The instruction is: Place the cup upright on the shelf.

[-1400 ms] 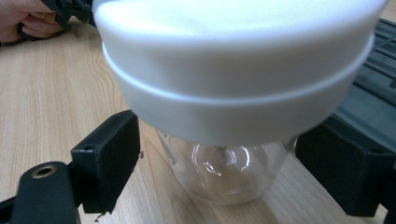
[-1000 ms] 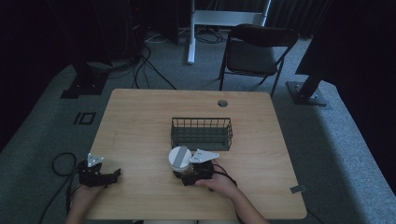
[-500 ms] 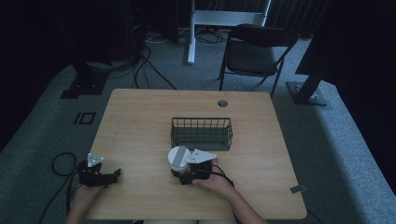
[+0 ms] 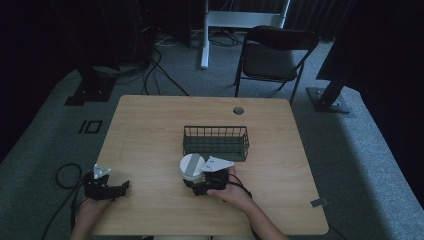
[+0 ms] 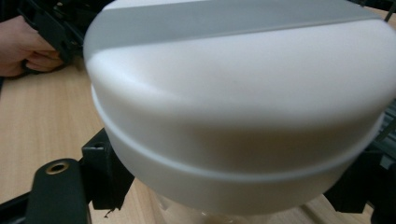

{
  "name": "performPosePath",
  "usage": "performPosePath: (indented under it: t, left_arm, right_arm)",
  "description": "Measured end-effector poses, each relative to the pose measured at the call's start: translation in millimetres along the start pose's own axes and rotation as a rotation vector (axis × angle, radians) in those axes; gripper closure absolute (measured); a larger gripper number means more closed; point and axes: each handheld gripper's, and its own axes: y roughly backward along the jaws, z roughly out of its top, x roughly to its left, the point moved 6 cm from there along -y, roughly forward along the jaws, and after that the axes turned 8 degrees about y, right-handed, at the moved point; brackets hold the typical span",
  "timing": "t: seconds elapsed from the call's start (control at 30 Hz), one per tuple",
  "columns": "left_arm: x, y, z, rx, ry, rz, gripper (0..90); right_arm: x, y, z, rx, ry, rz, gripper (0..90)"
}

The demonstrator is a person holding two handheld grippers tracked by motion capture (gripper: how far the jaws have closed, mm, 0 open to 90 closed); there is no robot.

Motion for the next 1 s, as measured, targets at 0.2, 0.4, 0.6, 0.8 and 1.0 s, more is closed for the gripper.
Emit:
performPosePath:
  t: [0.2,0.4,0.6,0.8,1.0]
  left_arm:
    - [0.0,0.0,0.0,0.0,0.0,0.0,0.2]
    - [0.0,0.0,0.0,0.0,0.0,0.0,0.2]
    - [-0.2,-0.1,0.1,-0.002,0.002,0.0,0.2]
    - [0.0,-0.1,0.1,-0.002,0.001,0.0,0.2]
    - [0.0,0.0,0.1,-0.001,0.0,0.0,0.2]
  right_arm:
    - [-3.0,6.3,13.2,-0.031,-0.017,0.003,18.4]
    - [-6.9,13.1,24.9,-0.054,-0.021,0.002,18.4]
    - [-12.2,23.3,38.5,-0.092,-0.022,-0.01,18.4]
    - [-22.9,33.6,53.7,-0.118,-0.009,-0.046,18.4]
    - [-38.1,41.4,65.7,-0.137,-0.02,-0.104,18.4]
